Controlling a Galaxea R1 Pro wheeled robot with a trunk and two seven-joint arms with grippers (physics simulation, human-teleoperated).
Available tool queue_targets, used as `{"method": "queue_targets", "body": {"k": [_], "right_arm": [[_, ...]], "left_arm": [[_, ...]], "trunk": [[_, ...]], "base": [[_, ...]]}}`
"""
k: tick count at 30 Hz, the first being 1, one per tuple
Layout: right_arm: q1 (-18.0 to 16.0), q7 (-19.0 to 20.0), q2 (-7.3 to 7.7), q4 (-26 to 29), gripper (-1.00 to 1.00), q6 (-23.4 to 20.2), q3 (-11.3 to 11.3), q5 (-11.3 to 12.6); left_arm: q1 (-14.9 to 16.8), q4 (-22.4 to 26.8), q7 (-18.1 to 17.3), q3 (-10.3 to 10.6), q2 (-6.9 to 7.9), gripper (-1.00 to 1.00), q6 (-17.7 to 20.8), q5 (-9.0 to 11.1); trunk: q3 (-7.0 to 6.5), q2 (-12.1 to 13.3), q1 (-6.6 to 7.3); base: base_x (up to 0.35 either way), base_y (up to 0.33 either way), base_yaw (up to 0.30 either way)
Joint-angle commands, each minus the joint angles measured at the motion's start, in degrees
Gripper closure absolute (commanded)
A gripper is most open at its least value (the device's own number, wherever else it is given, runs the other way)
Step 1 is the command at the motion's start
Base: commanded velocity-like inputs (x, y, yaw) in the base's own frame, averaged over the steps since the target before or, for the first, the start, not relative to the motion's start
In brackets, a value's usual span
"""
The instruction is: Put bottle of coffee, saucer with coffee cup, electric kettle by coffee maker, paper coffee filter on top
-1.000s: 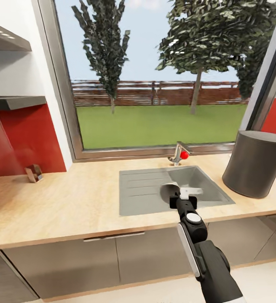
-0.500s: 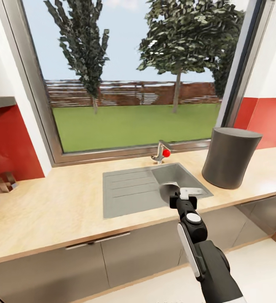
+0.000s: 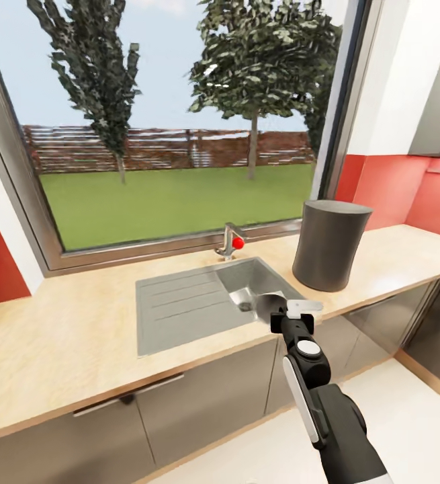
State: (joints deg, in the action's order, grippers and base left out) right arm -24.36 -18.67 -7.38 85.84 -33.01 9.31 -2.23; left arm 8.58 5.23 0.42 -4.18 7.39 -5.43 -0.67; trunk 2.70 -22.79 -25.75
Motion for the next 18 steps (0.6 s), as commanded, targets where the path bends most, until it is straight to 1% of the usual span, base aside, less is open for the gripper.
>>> {"method": "queue_targets", "body": {"k": [1, 12, 16, 18], "right_arm": [[-0.1, -0.2, 0.00, 0.0, 1.00, -0.4, 0.1, -0.1], [-0.1, -0.2, 0.00, 0.0, 1.00, -0.4, 0.1, -0.1], [-0.1, -0.2, 0.00, 0.0, 1.00, -0.4, 0.1, -0.1], [-0.1, -0.2, 0.00, 0.0, 1.00, -0.4, 0.1, -0.1]], "left_arm": [[0.0, 0.0, 0.0, -0.4, -0.01, -1.00, -0.2, -0.1], [0.0, 0.0, 0.0, -0.4, -0.01, -1.00, -0.2, -0.1], [0.0, 0.0, 0.0, -0.4, -0.01, -1.00, -0.2, -0.1], [0.0, 0.0, 0.0, -0.4, -0.01, -1.00, -0.2, -0.1]], "trunk": [[0.13, -0.1, -0.04], [0.13, -0.1, -0.04], [0.13, -0.1, -0.04], [0.13, -0.1, -0.04]], "base": [[0.000, 0.000, -0.268], [-0.002, 0.001, -0.268], [-0.140, 0.090, -0.268], [-0.033, 0.021, -0.268]]}}
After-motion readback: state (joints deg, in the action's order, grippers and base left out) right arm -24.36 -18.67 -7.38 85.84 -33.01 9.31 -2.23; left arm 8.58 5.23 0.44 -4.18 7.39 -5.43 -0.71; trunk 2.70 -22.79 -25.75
